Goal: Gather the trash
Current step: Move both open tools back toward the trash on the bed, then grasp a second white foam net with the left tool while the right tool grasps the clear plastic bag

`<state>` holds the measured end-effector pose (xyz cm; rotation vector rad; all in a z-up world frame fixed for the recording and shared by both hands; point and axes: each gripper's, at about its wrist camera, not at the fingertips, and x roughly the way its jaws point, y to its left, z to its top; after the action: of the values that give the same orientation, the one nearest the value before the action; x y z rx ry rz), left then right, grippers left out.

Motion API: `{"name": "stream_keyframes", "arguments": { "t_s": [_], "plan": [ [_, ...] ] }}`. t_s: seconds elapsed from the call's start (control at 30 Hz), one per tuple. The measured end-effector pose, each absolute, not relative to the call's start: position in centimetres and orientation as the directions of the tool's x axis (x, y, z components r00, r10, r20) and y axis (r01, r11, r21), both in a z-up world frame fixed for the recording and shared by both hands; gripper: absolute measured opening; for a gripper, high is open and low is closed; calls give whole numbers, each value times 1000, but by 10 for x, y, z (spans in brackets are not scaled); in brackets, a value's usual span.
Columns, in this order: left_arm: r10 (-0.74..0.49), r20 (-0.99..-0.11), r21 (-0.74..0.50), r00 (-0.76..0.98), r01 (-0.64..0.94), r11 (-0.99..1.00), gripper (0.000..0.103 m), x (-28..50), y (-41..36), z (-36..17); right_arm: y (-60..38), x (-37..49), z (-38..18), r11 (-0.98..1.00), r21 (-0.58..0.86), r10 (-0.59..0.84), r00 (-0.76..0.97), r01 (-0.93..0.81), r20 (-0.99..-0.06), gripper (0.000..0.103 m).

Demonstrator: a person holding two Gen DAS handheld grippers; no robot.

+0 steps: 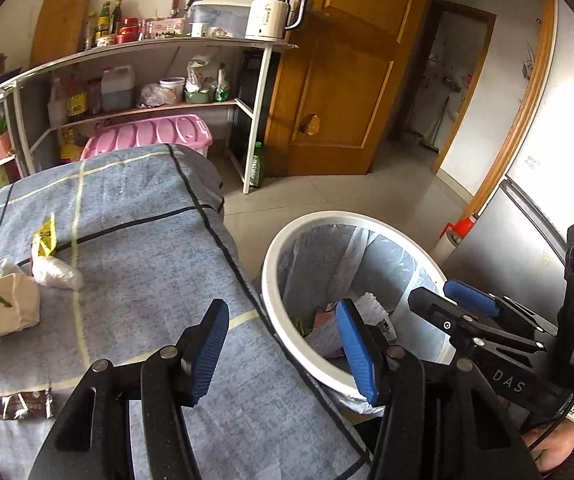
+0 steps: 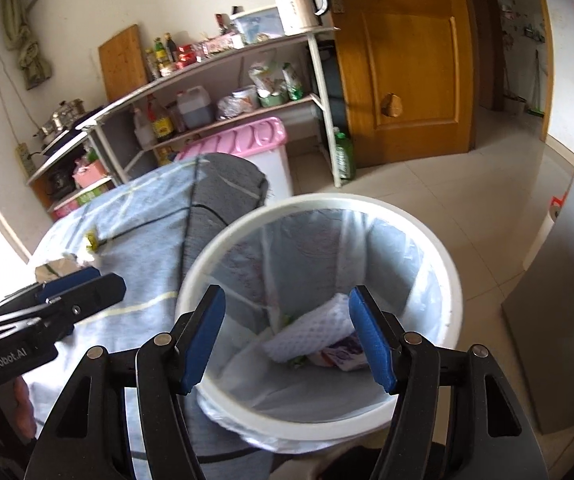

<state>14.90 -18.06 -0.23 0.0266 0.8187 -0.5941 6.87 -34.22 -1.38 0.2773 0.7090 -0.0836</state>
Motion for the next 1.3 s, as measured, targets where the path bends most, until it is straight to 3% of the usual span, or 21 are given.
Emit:
{"name": "stream_keyframes", "arguments": {
  "t_s": [0.37,0.83,1.07,1.3],
  "plan": [
    [-319,-658,-171,682,277,946,61,129,-68,9,-245,93,0,974,212,195,757,-77,-624,65],
    [-135,-682,-151,719,42,988,61,163,55,-13,-158,167,-25,958,179,286,677,-226,-678,65],
    [-85,-711,-134,698,-16,991,61,194,91,-33,-142,217,-45,948,196,313,618,-251,-721,65],
    [-84,-733,-87,675,30,996,61,224,97,-44,-135,249,-57,943,182,318,598,-277,-736,65]
  ]
}}
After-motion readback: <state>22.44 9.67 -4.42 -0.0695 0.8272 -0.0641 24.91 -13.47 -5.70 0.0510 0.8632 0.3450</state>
